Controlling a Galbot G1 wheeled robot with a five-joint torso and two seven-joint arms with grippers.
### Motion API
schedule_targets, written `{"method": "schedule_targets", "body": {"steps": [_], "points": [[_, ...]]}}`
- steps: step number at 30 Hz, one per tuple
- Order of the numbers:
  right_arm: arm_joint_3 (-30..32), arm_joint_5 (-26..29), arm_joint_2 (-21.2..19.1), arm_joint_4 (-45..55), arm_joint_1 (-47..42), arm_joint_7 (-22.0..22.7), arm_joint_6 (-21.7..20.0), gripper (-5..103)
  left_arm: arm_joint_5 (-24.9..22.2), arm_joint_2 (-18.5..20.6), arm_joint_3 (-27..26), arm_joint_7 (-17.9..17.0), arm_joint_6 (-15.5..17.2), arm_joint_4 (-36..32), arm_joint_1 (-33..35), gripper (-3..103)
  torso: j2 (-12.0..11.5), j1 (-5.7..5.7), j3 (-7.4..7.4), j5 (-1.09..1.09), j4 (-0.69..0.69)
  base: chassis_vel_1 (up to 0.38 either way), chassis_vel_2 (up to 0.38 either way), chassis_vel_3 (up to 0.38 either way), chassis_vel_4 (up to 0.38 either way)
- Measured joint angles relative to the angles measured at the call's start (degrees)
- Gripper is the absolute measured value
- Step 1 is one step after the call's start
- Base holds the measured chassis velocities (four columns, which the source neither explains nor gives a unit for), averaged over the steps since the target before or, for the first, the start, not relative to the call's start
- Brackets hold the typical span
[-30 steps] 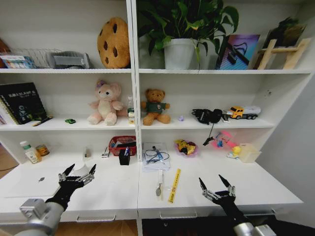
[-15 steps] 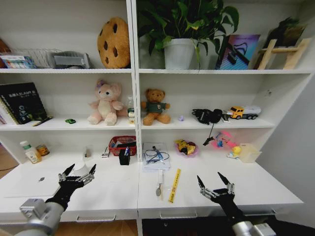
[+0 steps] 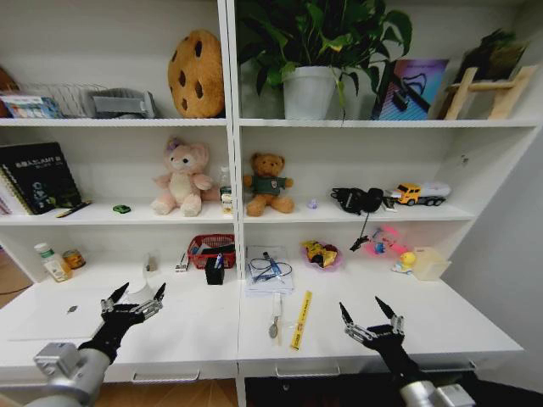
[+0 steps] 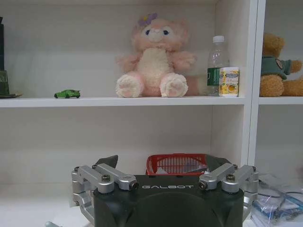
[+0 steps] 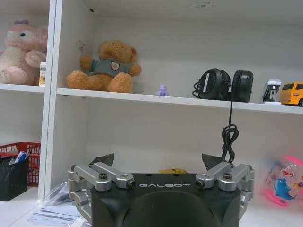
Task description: Organize the objects on the table.
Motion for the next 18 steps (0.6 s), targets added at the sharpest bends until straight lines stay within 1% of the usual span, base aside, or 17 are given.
{"method": "schedule_targets", "body": {"steps": [5,9,12,13,15,16,17,18], "points": [[0.0,0.0,0.0,0.0,0.0,0.0,0.0,100,0.0,0.0,0.0,0.0,0.0,0.0,0.0,100,0.0,0.0,0.0,-0.01,-0.01,0.108,0.112,-0.094,-0.108],[0.0,0.0,0.0,-0.1,0.0,0.0,0.0,100,0.0,0.0,0.0,0.0,0.0,0.0,0.0,100,0.0,0.0,0.0,0.01,0.01,0.168,0.205,-0.204,-0.177],[0.0,0.1,0.0,-0.1,0.0,0.0,0.0,100,0.0,0.0,0.0,0.0,0.0,0.0,0.0,100,0.0,0.0,0.0,-0.03,0.0,0.212,0.236,-0.2,-0.214],[0.0,0.1,0.0,-0.1,0.0,0.0,0.0,100,0.0,0.0,0.0,0.0,0.0,0.0,0.0,100,0.0,0.0,0.0,0.02,-0.03,0.223,0.25,-0.261,-0.253],[0.0,0.1,0.0,-0.1,0.0,0.0,0.0,100,0.0,0.0,0.0,0.0,0.0,0.0,0.0,100,0.0,0.01,0.0,-0.09,-0.01,0.271,0.26,-0.281,-0.253],[0.0,0.1,0.0,-0.1,0.0,0.0,0.0,100,0.0,0.0,0.0,0.0,0.0,0.0,0.0,100,0.0,0.01,0.0,-0.09,-0.01,0.288,0.271,-0.281,-0.253],[0.0,0.1,0.0,-0.1,0.0,0.0,0.0,100,0.0,0.0,0.0,0.0,0.0,0.0,0.0,100,0.0,0.01,0.01,0.06,0.02,0.288,0.318,-0.271,-0.283],[0.0,0.1,0.0,-0.1,0.0,0.0,0.0,100,0.0,0.0,0.0,0.0,0.0,0.0,0.0,100,0.0,0.0,0.0,0.01,0.01,0.286,0.318,-0.285,-0.296]]}}
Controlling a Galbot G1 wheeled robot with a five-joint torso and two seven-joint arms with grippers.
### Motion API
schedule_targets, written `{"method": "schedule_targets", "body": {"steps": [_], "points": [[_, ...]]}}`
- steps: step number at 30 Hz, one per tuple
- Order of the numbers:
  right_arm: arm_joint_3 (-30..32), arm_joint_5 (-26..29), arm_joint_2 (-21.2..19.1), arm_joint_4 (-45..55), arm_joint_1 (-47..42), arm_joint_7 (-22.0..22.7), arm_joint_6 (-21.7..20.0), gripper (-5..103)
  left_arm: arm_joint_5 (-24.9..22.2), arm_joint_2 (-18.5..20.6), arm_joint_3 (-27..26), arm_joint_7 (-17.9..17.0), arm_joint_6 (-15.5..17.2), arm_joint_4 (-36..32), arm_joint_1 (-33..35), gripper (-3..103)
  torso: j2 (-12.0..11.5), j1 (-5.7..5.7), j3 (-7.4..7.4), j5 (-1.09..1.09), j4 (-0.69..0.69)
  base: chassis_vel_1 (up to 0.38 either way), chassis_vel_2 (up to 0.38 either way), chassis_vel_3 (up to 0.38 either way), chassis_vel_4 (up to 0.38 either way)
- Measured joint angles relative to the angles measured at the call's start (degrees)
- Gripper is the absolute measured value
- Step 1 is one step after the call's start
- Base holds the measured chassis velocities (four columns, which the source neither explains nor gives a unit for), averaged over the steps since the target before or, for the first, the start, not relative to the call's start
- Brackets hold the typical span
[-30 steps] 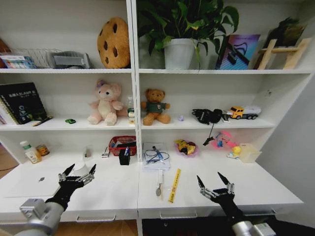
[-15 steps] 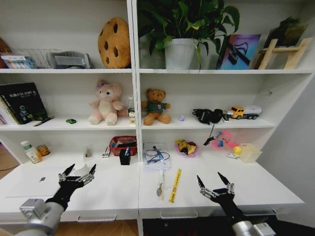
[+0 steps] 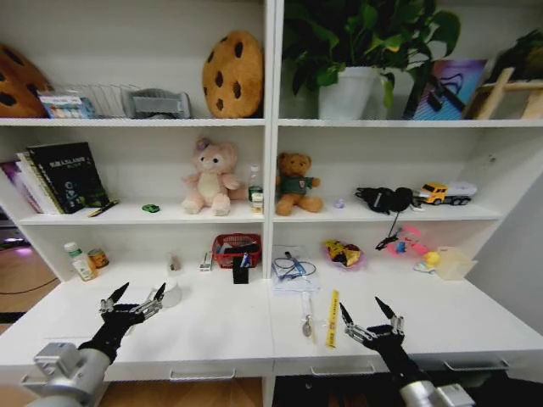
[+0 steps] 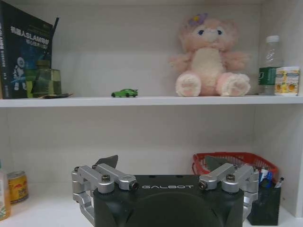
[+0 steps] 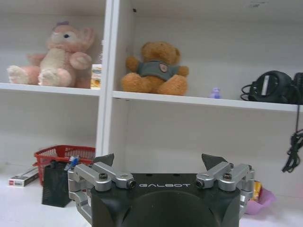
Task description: Organize the objects on the table.
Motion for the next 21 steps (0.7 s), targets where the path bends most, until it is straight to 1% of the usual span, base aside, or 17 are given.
{"method": "schedule_targets", "body": {"steps": [3,4,5,7,8,9,10,11,13,14,15,16,17,18,19,20,21], "points": [[0.0,0.0,0.0,0.0,0.0,0.0,0.0,100,0.0,0.0,0.0,0.0,0.0,0.0,0.0,100,0.0,0.0,0.0,-0.05,-0.03,0.29,0.318,-0.31,-0.304],[0.0,0.0,0.0,0.0,0.0,0.0,0.0,100,0.0,0.0,0.0,0.0,0.0,0.0,0.0,100,0.0,0.01,0.01,0.04,0.01,0.347,0.329,-0.357,-0.318],[0.0,0.0,0.0,0.0,0.0,0.0,0.0,100,0.0,0.0,0.0,0.0,0.0,0.0,0.0,100,0.0,0.01,0.01,0.04,0.01,0.347,0.329,-0.357,-0.318],[0.0,0.0,0.0,0.0,0.0,0.0,0.0,100,0.0,0.0,0.0,0.0,0.0,0.0,0.0,100,0.0,-0.01,-0.01,-0.09,-0.01,0.344,0.367,-0.36,-0.355],[0.0,0.0,0.0,0.0,0.0,0.0,0.0,100,0.0,0.0,0.0,0.0,0.0,0.0,0.0,100,0.0,-0.01,-0.01,-0.03,-0.03,0.343,0.365,-0.371,-0.369],[0.0,0.0,0.0,0.0,0.0,0.0,0.0,100,0.0,0.0,0.0,0.0,0.0,0.0,0.0,100,0.0,-0.01,-0.01,-0.03,-0.03,0.343,0.365,-0.371,-0.369],[0.0,0.0,0.0,0.0,0.0,0.0,0.0,100,0.0,0.0,0.0,0.0,0.0,0.0,0.0,100,0.0,0.01,0.01,0.04,0.02,0.386,0.352,-0.371,-0.368],[0.0,0.0,0.0,0.0,0.0,0.0,0.0,100,0.0,0.0,0.0,0.0,0.0,0.0,0.0,100,0.0,0.0,0.0,-0.06,-0.03,0.386,0.361,-0.354,-0.368],[0.0,0.0,0.0,0.0,0.0,0.0,0.0,100,0.0,0.0,0.0,0.0,0.0,0.0,0.0,100,0.0,-0.01,-0.01,-0.1,-0.02,0.337,0.361,-0.354,-0.355],[0.0,0.0,0.0,0.0,0.0,0.0,0.0,100,0.0,0.0,0.0,0.0,0.0,0.0,0.0,100,0.0,-0.01,-0.01,-0.02,-0.04,0.349,0.359,-0.361,-0.355],[0.0,0.0,0.0,0.0,0.0,0.0,0.0,100,0.0,0.0,0.0,0.0,0.0,0.0,0.0,100,0.0,0.01,0.01,0.04,0.02,0.349,0.359,-0.358,-0.348],[0.0,0.0,0.0,0.0,0.0,0.0,0.0,100,0.0,0.0,0.0,0.0,0.0,0.0,0.0,100,0.0,0.01,0.01,-0.01,-0.03,0.317,0.324,-0.358,-0.328],[0.0,0.0,0.0,0.0,0.0,0.0,0.0,100,0.0,0.0,0.0,0.0,0.0,0.0,0.0,100,0.0,0.01,0.01,-0.01,-0.03,0.317,0.324,-0.358,-0.328],[0.0,0.0,0.0,0.0,0.0,0.0,0.0,100,0.0,0.0,0.0,-0.1,0.0,0.0,0.0,100,0.0,0.0,-0.01,-0.14,-0.02,0.317,0.292,-0.275,-0.328],[0.0,0.0,0.0,0.0,0.0,0.0,0.0,100,0.0,0.0,0.0,0.0,0.0,0.0,0.0,100,0.0,-0.01,-0.02,-0.08,-0.04,0.303,0.292,-0.283,-0.313],[0.0,0.0,0.0,0.0,0.0,0.0,0.0,100,0.0,0.0,0.0,0.0,0.0,0.0,0.0,100,0.0,-0.01,-0.01,0.04,-0.01,0.256,0.248,-0.283,-0.217],[0.0,0.0,0.0,0.0,0.0,0.0,0.0,100,0.0,0.0,0.0,0.0,0.0,0.0,0.0,100,0.0,-0.01,-0.01,0.04,-0.01,0.256,0.248,-0.283,-0.217]]}}
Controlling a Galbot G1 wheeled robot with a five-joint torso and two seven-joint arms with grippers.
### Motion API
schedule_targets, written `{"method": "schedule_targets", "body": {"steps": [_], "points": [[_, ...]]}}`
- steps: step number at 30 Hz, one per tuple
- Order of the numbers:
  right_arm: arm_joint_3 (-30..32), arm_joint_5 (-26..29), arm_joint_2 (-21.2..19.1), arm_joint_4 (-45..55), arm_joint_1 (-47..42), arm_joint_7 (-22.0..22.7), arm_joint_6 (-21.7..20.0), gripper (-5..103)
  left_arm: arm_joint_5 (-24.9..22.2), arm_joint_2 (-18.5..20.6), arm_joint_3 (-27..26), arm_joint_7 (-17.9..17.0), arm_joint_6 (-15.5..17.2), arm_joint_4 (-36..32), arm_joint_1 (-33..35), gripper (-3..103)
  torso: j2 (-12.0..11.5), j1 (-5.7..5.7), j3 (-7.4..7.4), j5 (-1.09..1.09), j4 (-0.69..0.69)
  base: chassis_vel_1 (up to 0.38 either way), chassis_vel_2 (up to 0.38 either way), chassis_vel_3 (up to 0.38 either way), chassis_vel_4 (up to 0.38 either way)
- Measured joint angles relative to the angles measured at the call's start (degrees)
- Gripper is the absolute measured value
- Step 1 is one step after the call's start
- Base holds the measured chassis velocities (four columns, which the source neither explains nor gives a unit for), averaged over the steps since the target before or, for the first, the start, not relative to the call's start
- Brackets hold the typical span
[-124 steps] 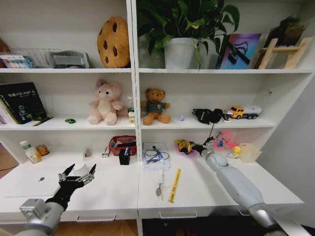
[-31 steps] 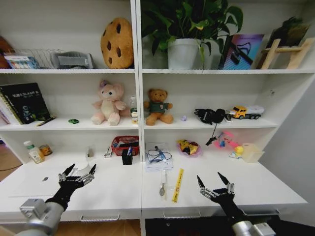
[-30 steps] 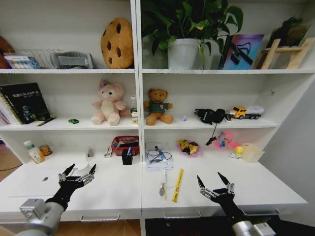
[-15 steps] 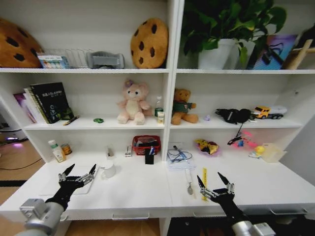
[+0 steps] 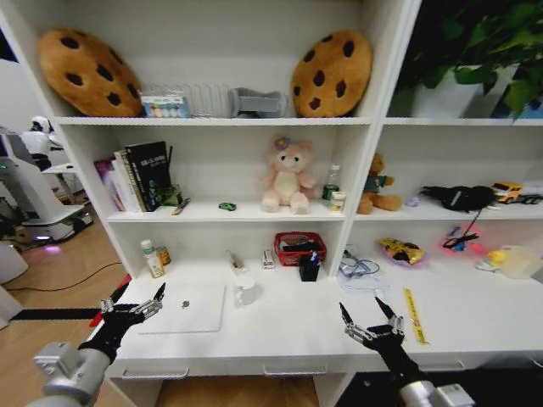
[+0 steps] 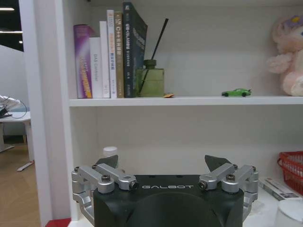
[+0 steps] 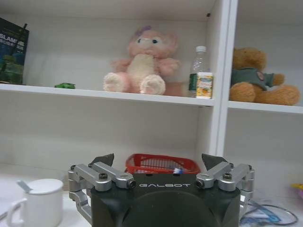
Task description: Organize the objects on the table.
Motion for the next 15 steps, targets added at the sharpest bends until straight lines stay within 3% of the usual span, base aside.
{"method": "schedule_targets", "body": {"steps": [2,15], "points": [[0.0,0.0,0.0,0.0,0.0,0.0,0.0,100,0.0,0.0,0.0,0.0,0.0,0.0,0.0,100,0.0,0.01,0.0,-0.12,-0.01,0.212,0.146,-0.154,-0.186],[0.0,0.0,0.0,0.0,0.0,0.0,0.0,100,0.0,0.0,0.0,0.0,0.0,0.0,0.0,100,0.0,0.0,0.01,-0.05,0.01,0.033,0.029,-0.035,-0.044]]}}
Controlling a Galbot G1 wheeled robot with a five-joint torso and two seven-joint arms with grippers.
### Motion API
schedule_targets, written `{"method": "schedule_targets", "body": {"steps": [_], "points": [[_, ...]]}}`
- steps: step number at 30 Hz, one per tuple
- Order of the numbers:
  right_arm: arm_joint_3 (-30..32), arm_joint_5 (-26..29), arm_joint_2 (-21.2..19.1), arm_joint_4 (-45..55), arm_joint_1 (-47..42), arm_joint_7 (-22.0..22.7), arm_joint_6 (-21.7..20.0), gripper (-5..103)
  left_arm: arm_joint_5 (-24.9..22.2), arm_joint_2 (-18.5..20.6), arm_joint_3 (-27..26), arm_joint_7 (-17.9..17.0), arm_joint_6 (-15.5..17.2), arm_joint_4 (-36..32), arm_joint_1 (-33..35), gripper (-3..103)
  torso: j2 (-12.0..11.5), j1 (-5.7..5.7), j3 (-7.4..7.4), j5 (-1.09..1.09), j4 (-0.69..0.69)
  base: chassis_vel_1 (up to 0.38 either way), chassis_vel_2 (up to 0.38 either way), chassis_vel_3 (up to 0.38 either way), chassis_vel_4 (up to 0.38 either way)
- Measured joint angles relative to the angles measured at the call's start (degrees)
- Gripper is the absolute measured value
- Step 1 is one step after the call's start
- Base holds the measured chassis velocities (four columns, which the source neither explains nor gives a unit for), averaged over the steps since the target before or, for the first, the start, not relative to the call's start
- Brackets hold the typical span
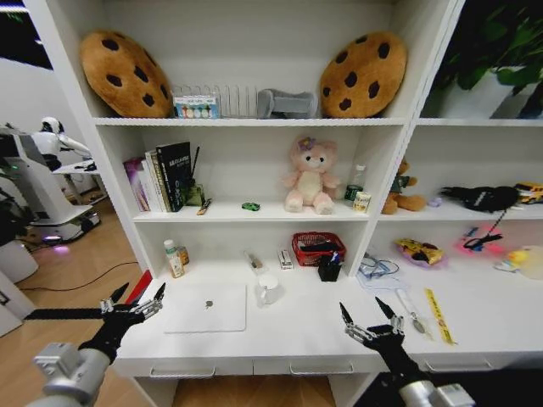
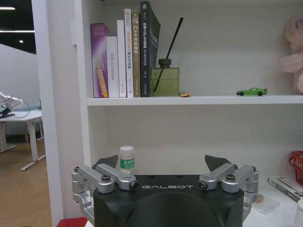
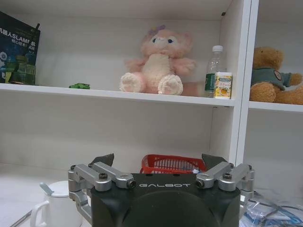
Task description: Organize the objects on the table.
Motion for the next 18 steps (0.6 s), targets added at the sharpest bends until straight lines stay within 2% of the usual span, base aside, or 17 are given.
{"method": "schedule_targets", "body": {"steps": [11,12,18], "points": [[0.0,0.0,0.0,0.0,0.0,0.0,0.0,100,0.0,0.0,0.0,0.0,0.0,0.0,0.0,100,0.0,0.01,-0.01,-0.07,-0.03,0.143,0.14,-0.135,-0.142],[0.0,0.0,0.0,0.0,0.0,0.0,0.0,100,0.0,0.0,0.0,0.0,0.0,0.0,0.0,100,0.0,0.01,-0.01,-0.03,0.01,0.0,0.0,0.0,0.0],[0.0,0.0,0.0,0.0,0.0,0.0,0.0,100,0.0,0.0,0.0,0.0,0.0,0.0,0.0,100,0.0,0.02,0.01,0.01,-0.01,0.031,-0.057,-0.042,0.034]]}}
